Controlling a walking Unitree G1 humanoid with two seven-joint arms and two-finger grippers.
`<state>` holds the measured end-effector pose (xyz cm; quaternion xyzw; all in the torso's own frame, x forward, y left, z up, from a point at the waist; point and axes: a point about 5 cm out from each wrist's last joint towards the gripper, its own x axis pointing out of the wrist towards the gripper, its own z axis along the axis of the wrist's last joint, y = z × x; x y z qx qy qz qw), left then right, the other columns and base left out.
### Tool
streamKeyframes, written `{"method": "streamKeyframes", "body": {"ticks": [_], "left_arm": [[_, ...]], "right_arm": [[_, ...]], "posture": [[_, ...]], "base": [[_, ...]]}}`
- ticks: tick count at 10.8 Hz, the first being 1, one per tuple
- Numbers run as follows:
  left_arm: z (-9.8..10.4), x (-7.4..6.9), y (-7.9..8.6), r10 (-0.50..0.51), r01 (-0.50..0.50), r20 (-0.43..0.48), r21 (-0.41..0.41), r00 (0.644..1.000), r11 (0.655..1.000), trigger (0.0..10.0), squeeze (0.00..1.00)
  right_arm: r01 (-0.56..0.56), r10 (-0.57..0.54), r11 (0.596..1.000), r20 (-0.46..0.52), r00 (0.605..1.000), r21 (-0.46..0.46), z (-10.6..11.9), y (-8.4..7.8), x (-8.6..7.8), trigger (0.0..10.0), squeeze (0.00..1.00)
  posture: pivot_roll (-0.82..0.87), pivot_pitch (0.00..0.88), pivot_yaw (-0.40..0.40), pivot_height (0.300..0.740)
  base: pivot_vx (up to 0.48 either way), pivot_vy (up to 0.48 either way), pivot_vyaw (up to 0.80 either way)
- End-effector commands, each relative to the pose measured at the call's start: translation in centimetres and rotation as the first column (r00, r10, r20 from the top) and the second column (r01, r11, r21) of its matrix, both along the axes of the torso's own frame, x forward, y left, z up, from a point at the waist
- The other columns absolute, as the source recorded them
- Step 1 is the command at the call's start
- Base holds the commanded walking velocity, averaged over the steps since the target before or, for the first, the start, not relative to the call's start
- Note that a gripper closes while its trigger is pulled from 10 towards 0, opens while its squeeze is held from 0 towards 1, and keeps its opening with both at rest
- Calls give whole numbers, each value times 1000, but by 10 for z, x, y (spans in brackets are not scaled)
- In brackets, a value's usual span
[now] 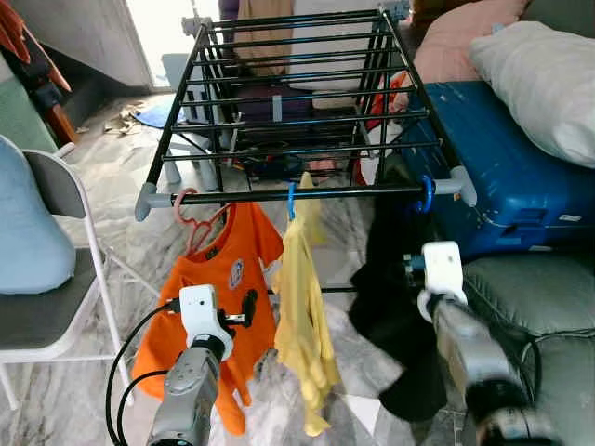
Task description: Hang hanger
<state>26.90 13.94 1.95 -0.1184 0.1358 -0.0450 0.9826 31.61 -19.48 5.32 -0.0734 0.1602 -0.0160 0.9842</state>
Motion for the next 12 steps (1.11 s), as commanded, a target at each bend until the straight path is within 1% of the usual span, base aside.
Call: {"method": "streamKeyframes", "body": {"ticks": [1, 3, 5, 8, 12], "left_arm": [[-1, 0, 2, 4, -4, -14, 18, 1000, 1000, 10000, 0], [-2, -1, 1, 4, -4, -19, 28, 1000, 1000, 10000, 0], [-2, -2, 1, 3, -3, -19, 36, 1000, 999, 10000, 0], [-1, -2, -1, 5, -4, -12, 46, 1000, 999, 10000, 0], [-3, -2, -2, 9, -8, -25, 60, 1000, 998, 10000, 0]], "right_arm": [[-10, 11, 1000, 36, 999, -10, 7, 4, 2, 10000, 1000], [9, -8, 1000, 77, 997, -15, 10, 2, -8, 10000, 1000], [22, -20, 1000, 105, 994, -9, 16, -2, -12, 10000, 1000], [13, -12, 1000, 103, 995, -13, 18, -3, -19, 10000, 1000], [4, -3, 1000, 91, 996, -8, 18, 0, -20, 10000, 1000]], "posture": [[-138, 0, 71, 740], [-139, 0, 68, 740], [-139, 0, 67, 740], [-143, 0, 61, 740], [-143, 0, 58, 740]], "base": [[0, 0, 0], [0, 0, 0], [0, 0, 0], [0, 0, 0], [0, 0, 0]]}}
